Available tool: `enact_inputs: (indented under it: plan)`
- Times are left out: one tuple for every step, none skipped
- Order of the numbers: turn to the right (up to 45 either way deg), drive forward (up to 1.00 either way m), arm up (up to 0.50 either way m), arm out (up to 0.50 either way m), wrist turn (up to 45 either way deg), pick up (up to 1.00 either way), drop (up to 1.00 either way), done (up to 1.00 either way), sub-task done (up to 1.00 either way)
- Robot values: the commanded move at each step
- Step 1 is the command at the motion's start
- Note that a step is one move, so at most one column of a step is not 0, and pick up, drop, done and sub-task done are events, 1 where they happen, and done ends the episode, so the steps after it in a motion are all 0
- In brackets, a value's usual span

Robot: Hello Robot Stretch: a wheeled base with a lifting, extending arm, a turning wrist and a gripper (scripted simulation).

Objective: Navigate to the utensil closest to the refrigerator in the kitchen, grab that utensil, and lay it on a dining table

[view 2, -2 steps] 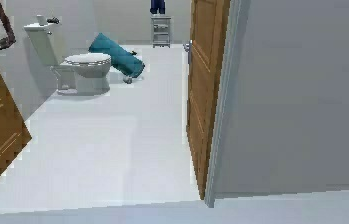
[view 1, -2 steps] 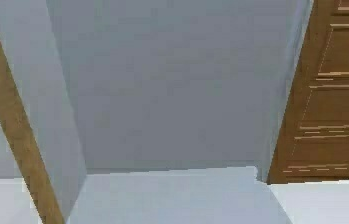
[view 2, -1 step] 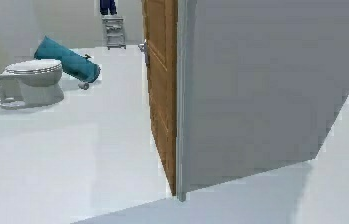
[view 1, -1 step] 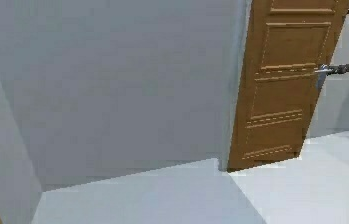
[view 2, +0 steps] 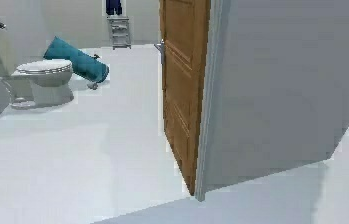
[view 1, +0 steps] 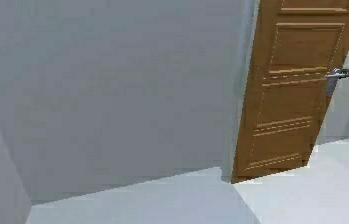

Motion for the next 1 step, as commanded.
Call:
enact_inputs:
  plan:
    - [-45.0, 0.00, 0.00, 0.00, 0.0, 0.00, 0.00, 0.00, 0.00]
